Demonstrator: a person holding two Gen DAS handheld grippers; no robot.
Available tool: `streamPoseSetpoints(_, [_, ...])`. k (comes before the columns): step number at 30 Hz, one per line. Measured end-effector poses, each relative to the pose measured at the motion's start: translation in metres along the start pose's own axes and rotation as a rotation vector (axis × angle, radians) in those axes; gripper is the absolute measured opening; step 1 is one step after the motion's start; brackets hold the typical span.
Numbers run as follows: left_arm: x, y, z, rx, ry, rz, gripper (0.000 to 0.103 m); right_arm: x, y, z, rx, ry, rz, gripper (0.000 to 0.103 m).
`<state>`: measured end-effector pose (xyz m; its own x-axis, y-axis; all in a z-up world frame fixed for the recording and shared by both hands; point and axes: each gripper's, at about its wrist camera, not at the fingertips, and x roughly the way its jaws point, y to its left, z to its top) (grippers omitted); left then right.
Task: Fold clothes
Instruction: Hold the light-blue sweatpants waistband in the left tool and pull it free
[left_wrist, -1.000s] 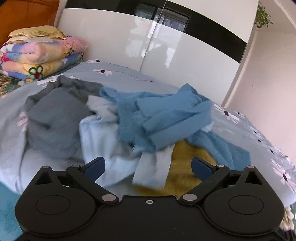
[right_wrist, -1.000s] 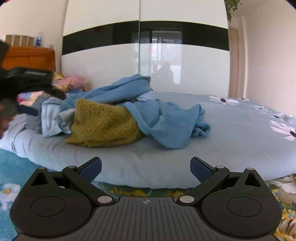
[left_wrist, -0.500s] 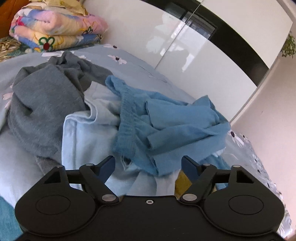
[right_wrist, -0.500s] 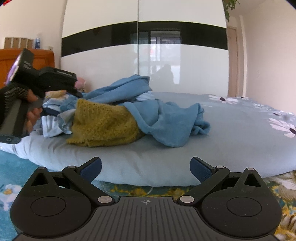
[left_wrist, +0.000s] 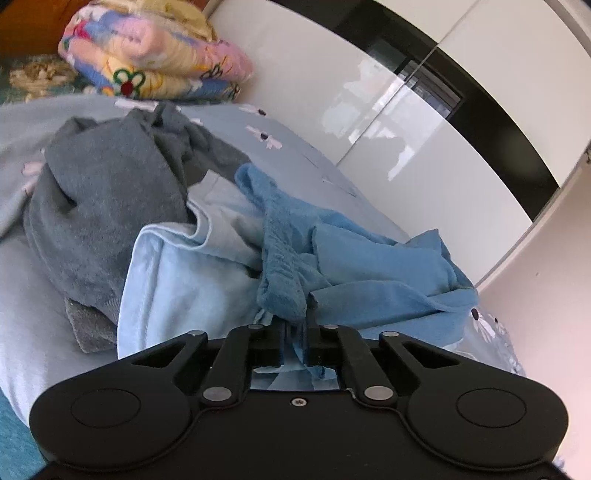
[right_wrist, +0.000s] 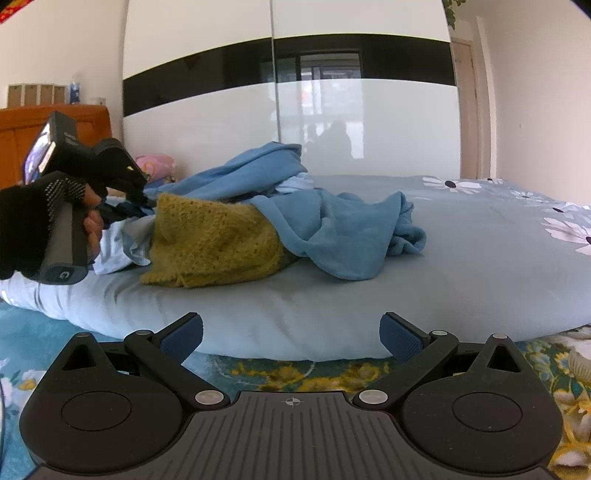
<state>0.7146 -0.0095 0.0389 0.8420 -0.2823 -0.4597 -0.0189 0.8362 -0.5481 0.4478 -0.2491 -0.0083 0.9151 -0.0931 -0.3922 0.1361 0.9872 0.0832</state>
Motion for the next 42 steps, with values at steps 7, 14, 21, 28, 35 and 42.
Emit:
streamPoseSetpoints(7, [-0.028, -0.009, 0.002, 0.042, -0.015, 0.020, 0.000, 0.002, -0.001, -0.001, 0.002, 0.006, 0.001, 0.103])
streamPoseSetpoints(14, [-0.079, -0.010, 0.016, 0.099, -0.031, 0.069, 0.000, 0.002, 0.002, -0.001, -0.009, 0.014, 0.004, 0.103])
streamPoseSetpoints(21, [-0.136, -0.002, 0.033, 0.135, -0.065, 0.103, 0.000, -0.003, 0.006, 0.002, -0.016, -0.006, 0.010, 0.103])
streamPoseSetpoints(28, [-0.152, -0.001, 0.041, 0.115, -0.066, 0.085, 0.000, -0.005, 0.009, 0.002, -0.020, -0.009, 0.030, 0.103])
streamPoseSetpoints(35, [-0.107, -0.005, 0.025, 0.060, -0.006, 0.026, 0.000, -0.002, 0.004, 0.002, -0.002, 0.001, 0.024, 0.103])
streamPoseSetpoints(42, [-0.057, -0.004, 0.001, 0.030, 0.037, -0.012, 0.039, -0.002, -0.001, 0.001, 0.014, 0.004, 0.025, 0.103])
